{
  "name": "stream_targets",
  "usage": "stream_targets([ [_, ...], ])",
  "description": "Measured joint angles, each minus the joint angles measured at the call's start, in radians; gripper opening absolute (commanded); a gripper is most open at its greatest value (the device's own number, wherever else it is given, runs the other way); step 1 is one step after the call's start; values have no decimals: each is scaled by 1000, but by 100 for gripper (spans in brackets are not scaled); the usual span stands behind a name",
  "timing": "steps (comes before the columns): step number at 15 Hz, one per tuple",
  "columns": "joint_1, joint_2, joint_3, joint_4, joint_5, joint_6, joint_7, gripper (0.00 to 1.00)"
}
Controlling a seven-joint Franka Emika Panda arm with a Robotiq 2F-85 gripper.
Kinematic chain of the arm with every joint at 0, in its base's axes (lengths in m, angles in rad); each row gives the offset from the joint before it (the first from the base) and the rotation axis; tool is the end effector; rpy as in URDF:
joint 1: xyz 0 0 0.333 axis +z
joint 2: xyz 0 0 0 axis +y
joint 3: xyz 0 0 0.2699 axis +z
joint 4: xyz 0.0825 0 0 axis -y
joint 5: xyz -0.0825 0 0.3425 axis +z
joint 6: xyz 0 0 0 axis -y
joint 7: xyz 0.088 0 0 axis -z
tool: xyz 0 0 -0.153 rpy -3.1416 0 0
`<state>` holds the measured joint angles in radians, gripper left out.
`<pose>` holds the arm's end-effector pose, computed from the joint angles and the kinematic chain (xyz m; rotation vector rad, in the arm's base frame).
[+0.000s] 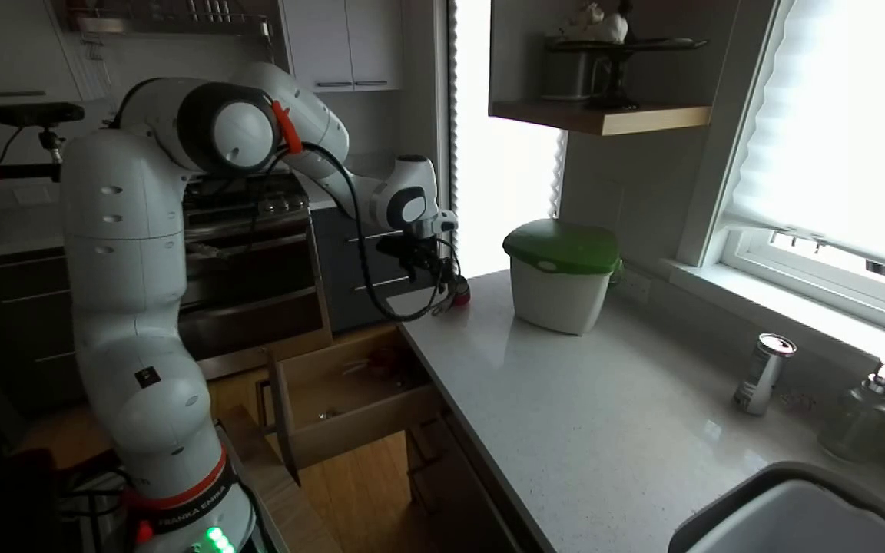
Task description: Put the measuring cups in the open drawer
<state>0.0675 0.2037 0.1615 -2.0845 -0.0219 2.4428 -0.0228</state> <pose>0.5440 0.1259 0.2815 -3.0729 -0.4043 -0.2405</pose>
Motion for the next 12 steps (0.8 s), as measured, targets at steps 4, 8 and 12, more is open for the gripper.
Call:
stream_targets([
  [4,4,78,-14,51,-2,73,-10,100],
  [8,7,150,-30,92,-6,137,-21,100],
  [12,14,203,-49,124,-18,174,-24,100],
])
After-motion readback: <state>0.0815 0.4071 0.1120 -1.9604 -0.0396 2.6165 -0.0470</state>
